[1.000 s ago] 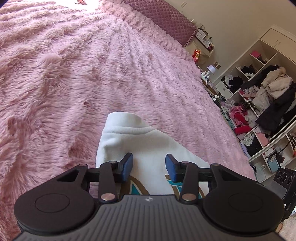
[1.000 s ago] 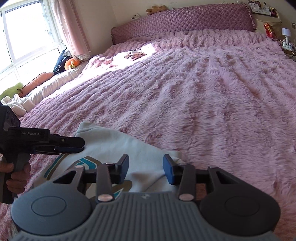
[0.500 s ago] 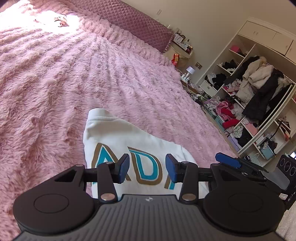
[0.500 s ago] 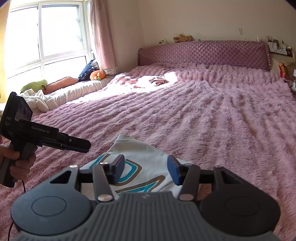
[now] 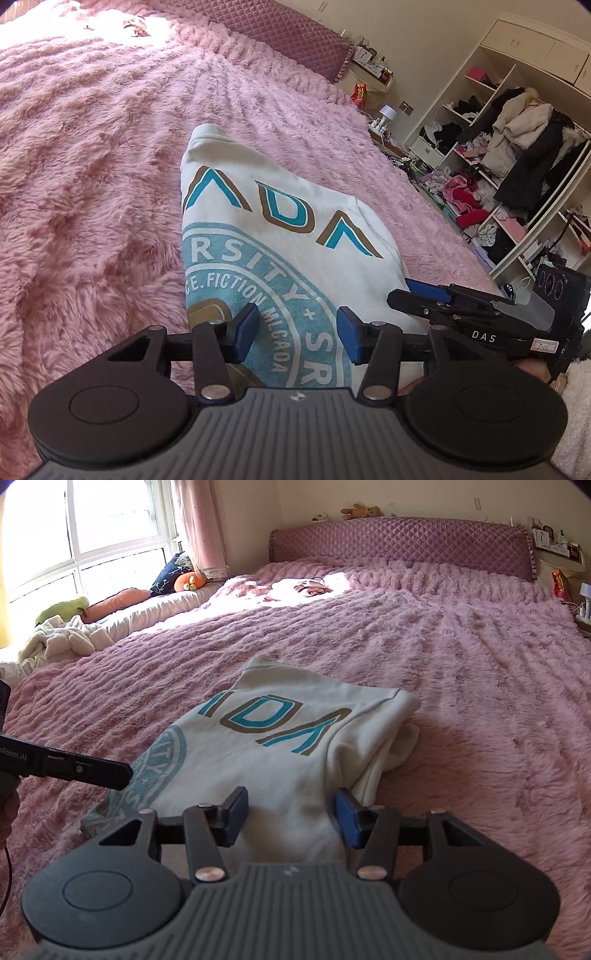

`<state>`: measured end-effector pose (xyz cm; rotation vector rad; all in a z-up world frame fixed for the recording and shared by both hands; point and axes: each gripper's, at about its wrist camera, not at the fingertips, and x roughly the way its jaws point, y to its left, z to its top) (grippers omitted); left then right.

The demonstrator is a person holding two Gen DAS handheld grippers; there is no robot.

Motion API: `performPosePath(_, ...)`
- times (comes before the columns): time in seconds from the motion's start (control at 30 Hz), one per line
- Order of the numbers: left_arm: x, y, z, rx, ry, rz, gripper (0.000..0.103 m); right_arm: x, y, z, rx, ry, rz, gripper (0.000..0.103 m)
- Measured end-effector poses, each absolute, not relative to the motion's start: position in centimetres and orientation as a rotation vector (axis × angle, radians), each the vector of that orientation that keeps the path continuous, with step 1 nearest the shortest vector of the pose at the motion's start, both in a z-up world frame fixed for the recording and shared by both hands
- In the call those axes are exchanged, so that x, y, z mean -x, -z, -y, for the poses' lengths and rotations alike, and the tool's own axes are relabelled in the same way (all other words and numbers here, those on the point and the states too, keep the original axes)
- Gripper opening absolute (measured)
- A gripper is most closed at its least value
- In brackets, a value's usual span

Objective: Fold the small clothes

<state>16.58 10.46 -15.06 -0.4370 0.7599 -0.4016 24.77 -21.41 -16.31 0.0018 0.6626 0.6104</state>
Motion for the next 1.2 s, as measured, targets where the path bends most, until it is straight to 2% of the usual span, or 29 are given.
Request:
performPosePath(0.1,-16.8,16.1,-10.4,0.428,0.394,-0.773,0.052,-25.5,17.6,22.4,-0.077,-0.602,-0.706,0.048)
performPosePath(0.37,-16.3,14.8,-8.2,0.320,0.321,-0.781,0.052,-25.7,17.9,22.2,-0.100,-0.548,-0.732,0.048)
performPosePath(0.5,-14.6,11.5,-7.2,0.288,0.212,-0.778,0.063,-24.4,15.3,21.9,-0.095,-0.545,-0.734,0.058)
performPosePath(0.63,-11.7,7.9,-6.1,0.251,0.140,-0.747,0.076,-21.6,11.3,21.3,-0.041,-0.539,-0.682,0.075)
performPosePath(0.73,-9.5,5.9,-5.6,0.256,0.108,-0.739,0.078,-19.2,8.2,20.8,-0.027,-0.506,-0.663,0.082)
performPosePath(0.97,-5.1,3.5,-4.5,0.242,-0.011,-0.741,0.083,-13.3,3.0,19.7,0.001,-0.438,-0.657,0.082)
performPosePath(1.2,-3.4,3.4,-4.1,0.253,-0.073,-0.797,0.087,-8.3,2.4,18.0,0.058,-0.313,-0.646,0.082)
